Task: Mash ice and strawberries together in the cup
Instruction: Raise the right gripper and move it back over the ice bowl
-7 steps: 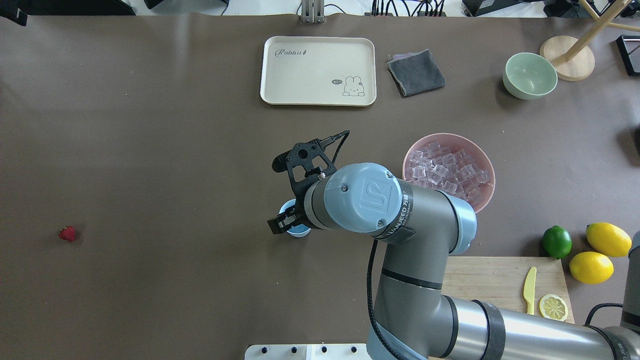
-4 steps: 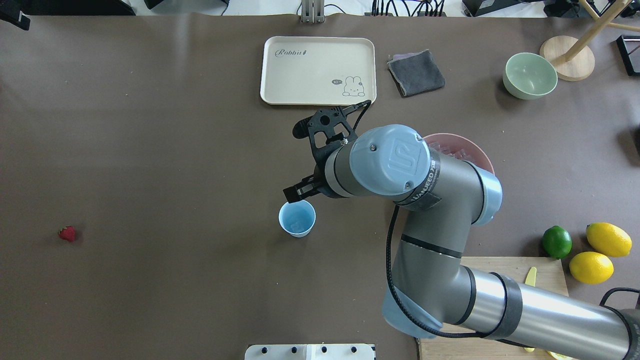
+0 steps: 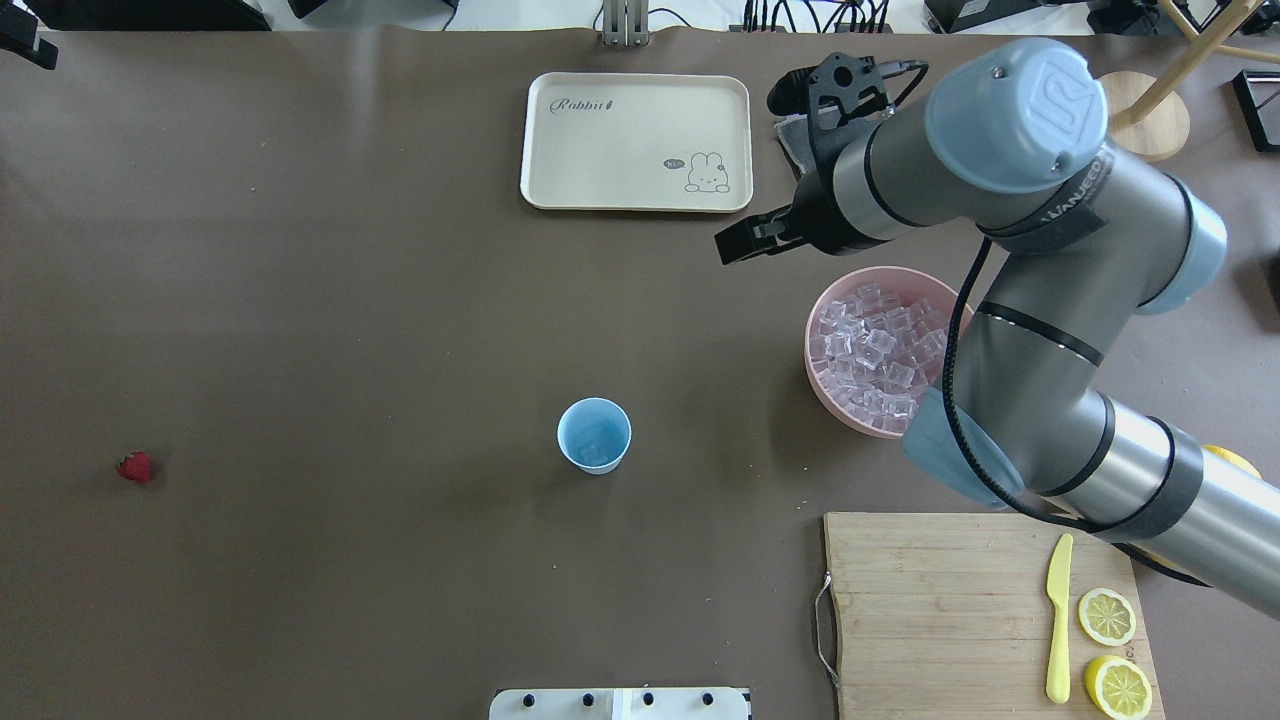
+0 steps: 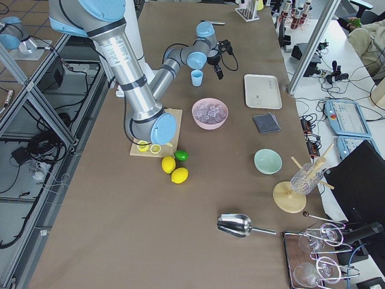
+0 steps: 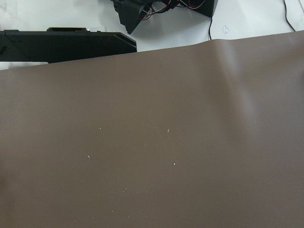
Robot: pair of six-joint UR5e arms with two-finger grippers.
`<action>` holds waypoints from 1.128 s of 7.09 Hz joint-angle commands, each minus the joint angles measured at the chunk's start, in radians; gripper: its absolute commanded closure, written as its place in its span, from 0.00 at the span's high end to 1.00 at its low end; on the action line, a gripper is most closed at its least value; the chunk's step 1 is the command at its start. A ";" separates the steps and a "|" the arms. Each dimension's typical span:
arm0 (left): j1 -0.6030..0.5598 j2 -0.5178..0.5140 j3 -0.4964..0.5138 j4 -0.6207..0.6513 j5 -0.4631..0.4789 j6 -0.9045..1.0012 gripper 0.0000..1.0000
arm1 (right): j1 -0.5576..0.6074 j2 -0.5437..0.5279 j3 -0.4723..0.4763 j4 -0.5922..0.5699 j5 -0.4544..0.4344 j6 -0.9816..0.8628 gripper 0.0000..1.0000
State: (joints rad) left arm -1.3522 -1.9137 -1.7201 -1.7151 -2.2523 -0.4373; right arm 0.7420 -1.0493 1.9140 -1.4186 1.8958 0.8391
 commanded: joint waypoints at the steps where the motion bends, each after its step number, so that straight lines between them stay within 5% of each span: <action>1: -0.001 0.001 -0.003 -0.003 -0.001 0.005 0.98 | 0.056 -0.094 0.025 -0.002 0.008 -0.003 0.99; 4: 0.002 -0.022 -0.001 -0.003 0.000 0.006 0.98 | 0.056 -0.216 0.034 -0.002 -0.004 -0.002 1.00; 8: 0.004 -0.047 0.007 -0.006 0.011 0.008 0.98 | -0.076 -0.218 0.014 -0.123 -0.101 0.000 1.00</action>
State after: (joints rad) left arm -1.3487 -1.9539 -1.7143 -1.7210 -2.2423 -0.4296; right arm 0.7038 -1.2690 1.9306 -1.5037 1.8149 0.8396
